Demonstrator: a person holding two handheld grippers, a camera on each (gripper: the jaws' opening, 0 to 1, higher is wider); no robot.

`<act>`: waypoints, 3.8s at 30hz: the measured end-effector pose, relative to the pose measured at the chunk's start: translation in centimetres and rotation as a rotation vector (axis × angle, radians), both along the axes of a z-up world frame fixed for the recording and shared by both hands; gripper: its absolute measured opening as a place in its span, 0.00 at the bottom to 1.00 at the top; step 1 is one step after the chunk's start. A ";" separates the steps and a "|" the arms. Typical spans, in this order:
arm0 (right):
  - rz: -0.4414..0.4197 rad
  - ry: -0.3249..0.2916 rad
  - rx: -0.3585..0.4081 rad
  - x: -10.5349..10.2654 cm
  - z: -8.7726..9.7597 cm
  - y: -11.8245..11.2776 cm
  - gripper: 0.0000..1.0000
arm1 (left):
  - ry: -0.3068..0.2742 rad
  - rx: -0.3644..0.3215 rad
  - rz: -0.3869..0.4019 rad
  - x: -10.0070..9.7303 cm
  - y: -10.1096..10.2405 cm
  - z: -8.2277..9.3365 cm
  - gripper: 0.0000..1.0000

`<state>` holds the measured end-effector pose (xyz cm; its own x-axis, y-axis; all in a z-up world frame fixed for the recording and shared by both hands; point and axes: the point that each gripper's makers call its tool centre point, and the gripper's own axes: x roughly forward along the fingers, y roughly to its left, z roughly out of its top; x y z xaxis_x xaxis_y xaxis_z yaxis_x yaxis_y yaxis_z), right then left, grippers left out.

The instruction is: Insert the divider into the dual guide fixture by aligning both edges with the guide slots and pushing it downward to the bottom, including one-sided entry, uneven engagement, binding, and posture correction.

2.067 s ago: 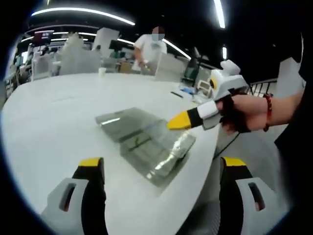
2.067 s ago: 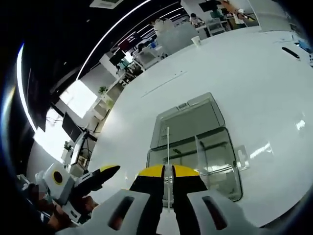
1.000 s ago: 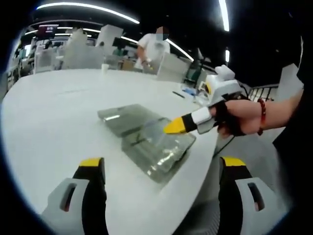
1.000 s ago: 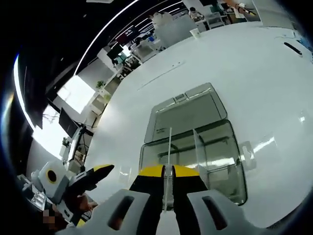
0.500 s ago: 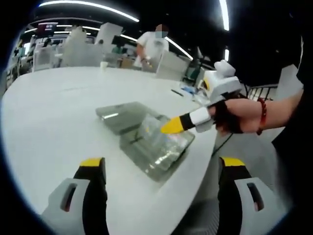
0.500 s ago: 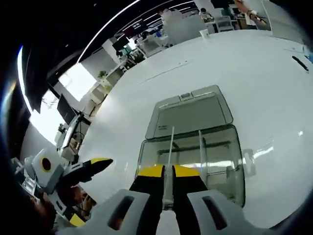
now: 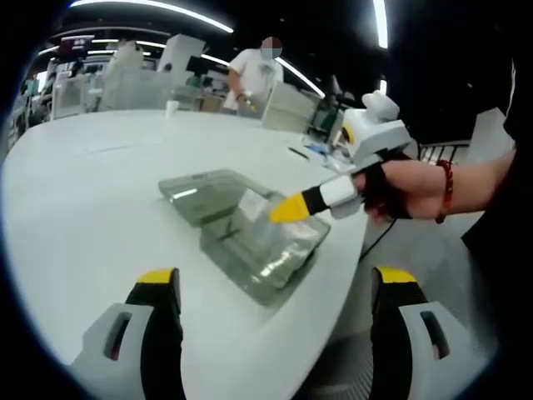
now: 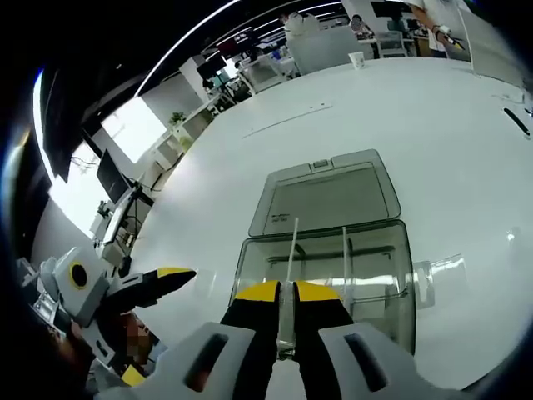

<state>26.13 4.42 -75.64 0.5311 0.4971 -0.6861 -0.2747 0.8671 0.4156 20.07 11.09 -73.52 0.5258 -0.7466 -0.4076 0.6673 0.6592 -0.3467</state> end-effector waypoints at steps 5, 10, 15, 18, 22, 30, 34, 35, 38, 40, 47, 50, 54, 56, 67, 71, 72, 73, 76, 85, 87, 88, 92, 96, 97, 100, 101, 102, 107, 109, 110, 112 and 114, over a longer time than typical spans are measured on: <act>0.000 -0.001 -0.001 0.0 0.0 0.0 0.00 | 0.003 0.006 -0.003 0.0 0.1 -0.2 0.93; 0.002 0.001 -0.008 0.0 -0.3 -0.1 0.00 | 0.011 0.002 -0.003 0.0 0.0 -0.4 0.93; 0.022 -0.006 -0.028 -0.1 -0.4 0.1 0.00 | 0.014 0.008 -0.013 0.0 0.0 -0.5 0.93; 0.037 -0.015 -0.041 0.0 -0.4 0.2 0.00 | 0.012 0.006 -0.004 0.2 0.1 -0.4 0.92; 0.056 -0.027 -0.062 0.0 -0.3 0.3 0.00 | 0.003 0.011 0.006 0.4 0.3 -0.3 0.91; 0.167 -0.103 -0.200 0.0 -0.3 0.7 0.00 | -0.009 -0.015 0.032 0.5 0.5 0.1 0.91; 0.219 -0.124 -0.258 -0.2 -0.6 1.3 0.01 | -0.007 0.015 0.012 0.3 0.5 -0.3 0.91; 0.221 -0.123 -0.255 -0.3 -0.7 1.4 0.01 | -0.005 0.016 0.011 0.3 0.5 -0.4 0.91; 0.220 -0.115 -0.244 -0.2 -0.8 1.3 0.01 | 0.001 0.003 0.017 0.3 0.5 -0.4 0.91; 0.220 -0.115 -0.242 -0.2 -0.8 1.3 0.01 | -0.001 0.003 0.020 0.3 0.5 -0.3 0.91; 0.242 -0.122 -0.255 -0.3 -1.1 1.7 0.01 | 0.002 -0.001 0.016 0.2 0.3 -0.3 0.91; 0.263 -0.133 -0.279 -0.2 -1.2 1.7 0.01 | 0.001 -0.002 0.016 0.2 0.3 -0.2 0.91; 0.279 -0.134 -0.297 -0.2 -1.3 1.7 0.01 | 0.002 -0.001 0.021 0.3 0.4 -0.2 0.91; 0.305 -0.146 -0.316 -0.2 -1.4 1.8 0.01 | 0.001 -0.002 0.023 0.3 0.4 -0.2 0.91; 0.331 -0.123 -0.334 -0.3 -2.5 1.9 0.02 | 0.010 -0.016 0.034 0.2 0.5 -0.1 0.91; 0.330 -0.118 -0.334 -0.3 -2.8 1.9 0.03 | 0.005 0.020 0.020 0.0 0.6 -0.4 0.91; 0.331 -0.119 -0.336 -0.3 -2.8 1.9 0.03 | 0.008 0.015 0.023 0.0 0.6 -0.4 0.91; 0.333 -0.119 -0.339 -0.3 -2.8 1.9 0.03 | 0.012 0.006 0.027 0.0 0.6 -0.4 0.91; 0.327 -0.114 -0.329 -0.3 -2.9 1.8 0.03 | 0.007 0.007 0.032 0.1 0.6 -0.2 0.91; 0.315 -0.106 -0.302 -0.3 -2.9 1.9 0.05 | 0.004 0.016 0.017 -0.3 0.3 0.1 0.91; 0.314 -0.103 -0.289 -0.3 -2.9 1.9 0.06 | 0.002 0.029 0.014 -0.4 0.4 0.1 0.91; 0.315 -0.104 -0.288 -0.3 -2.9 1.9 0.06 | 0.002 0.032 0.013 -0.4 0.4 0.1 0.91; 0.336 -0.108 -0.286 -0.5 -2.8 2.0 0.07 | -0.004 0.025 0.020 -0.6 0.3 0.5 0.91; 0.345 -0.113 -0.277 -0.7 -2.6 2.0 0.09 | -0.008 0.043 0.017 -0.9 0.1 0.6 0.91; 0.346 -0.113 -0.276 -0.8 -2.5 2.0 0.10 | -0.007 0.042 0.017 -0.9 0.1 0.7 0.91; 0.353 -0.114 -0.273 -0.9 -2.3 1.8 0.11 | -0.010 0.031 0.015 -1.2 -0.6 1.1 0.91; 0.352 -0.116 -0.272 -1.0 -2.2 1.8 0.11 | -0.014 0.039 0.006 -1.4 -0.8 1.2 0.91; 0.353 -0.121 -0.270 -0.9 -2.0 1.7 0.12 | -0.020 0.049 -0.001 -1.5 -1.0 1.2 0.91; 0.358 -0.141 -0.251 -0.9 -1.4 1.4 0.16 | -0.030 0.061 0.009 -1.8 -1.3 1.8 0.92; 0.357 -0.151 -0.246 -1.0 -1.2 1.3 0.17 | -0.027 0.053 0.008 -1.9 -1.7 1.9 0.92; 0.358 -0.156 -0.243 -1.1 -1.1 1.3 0.17 | -0.030 0.058 0.005 -2.0 -1.8 2.0 0.92; 0.358 -0.159 -0.229 -1.2 -0.9 1.3 0.19 | -0.043 0.076 0.001 -2.1 -2.1 2.2 0.92; 0.374 -0.173 -0.210 -1.5 -0.6 1.6 0.20 | -0.044 0.073 0.009 -2.2 -2.3 2.5 0.93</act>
<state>24.65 6.04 -76.28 0.4571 0.5361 -0.7097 -0.6347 0.7556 0.1619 17.91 8.84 -70.99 0.5511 -0.7110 -0.4368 0.6746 0.6877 -0.2683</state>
